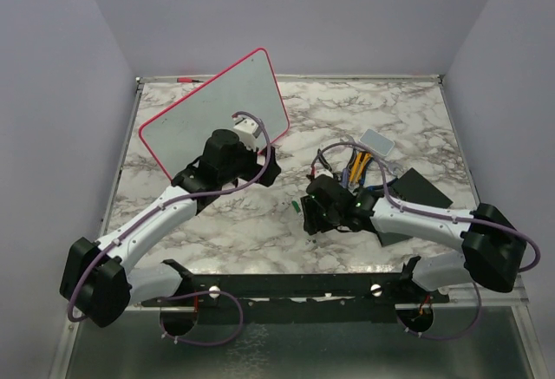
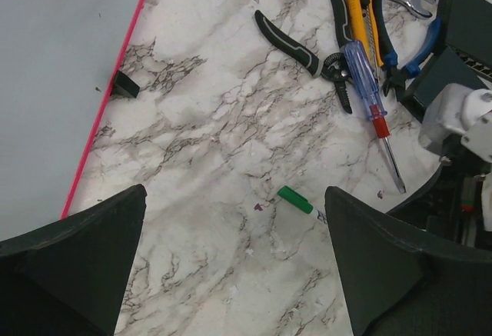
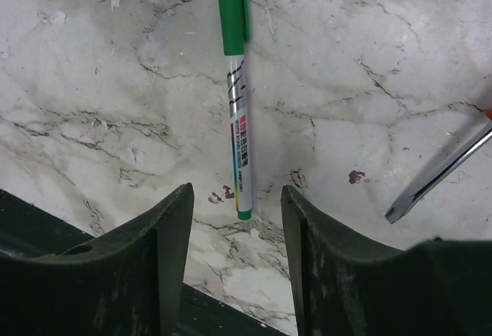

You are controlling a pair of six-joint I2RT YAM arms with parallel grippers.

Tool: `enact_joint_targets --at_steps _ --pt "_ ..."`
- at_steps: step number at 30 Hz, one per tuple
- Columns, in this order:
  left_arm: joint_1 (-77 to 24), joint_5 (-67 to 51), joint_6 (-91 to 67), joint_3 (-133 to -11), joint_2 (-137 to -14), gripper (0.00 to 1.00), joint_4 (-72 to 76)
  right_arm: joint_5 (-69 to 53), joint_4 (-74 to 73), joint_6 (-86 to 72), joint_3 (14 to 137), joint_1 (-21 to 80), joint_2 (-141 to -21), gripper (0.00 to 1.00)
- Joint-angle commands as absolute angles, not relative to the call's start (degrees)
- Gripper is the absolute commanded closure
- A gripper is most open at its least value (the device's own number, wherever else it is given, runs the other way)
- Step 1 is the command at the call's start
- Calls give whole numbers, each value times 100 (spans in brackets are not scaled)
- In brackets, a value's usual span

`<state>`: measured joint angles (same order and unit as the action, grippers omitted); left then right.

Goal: Write a sentence on the whiteboard
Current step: Open the whiteboard marker.

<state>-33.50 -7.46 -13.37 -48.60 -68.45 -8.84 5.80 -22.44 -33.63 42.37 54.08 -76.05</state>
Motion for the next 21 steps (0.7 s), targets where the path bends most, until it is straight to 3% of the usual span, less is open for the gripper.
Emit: enact_joint_targets --at_steps 1,21 --pt "-3363 -681 -1134 -4738 -6562 2 -575 1206 -2539 -3475 4635 5658 -8039 48" --pt "-3730 -1341 -758 -4497 -6245 1 -166 1381 -2593 -3491 4797 5989 -9016 67"
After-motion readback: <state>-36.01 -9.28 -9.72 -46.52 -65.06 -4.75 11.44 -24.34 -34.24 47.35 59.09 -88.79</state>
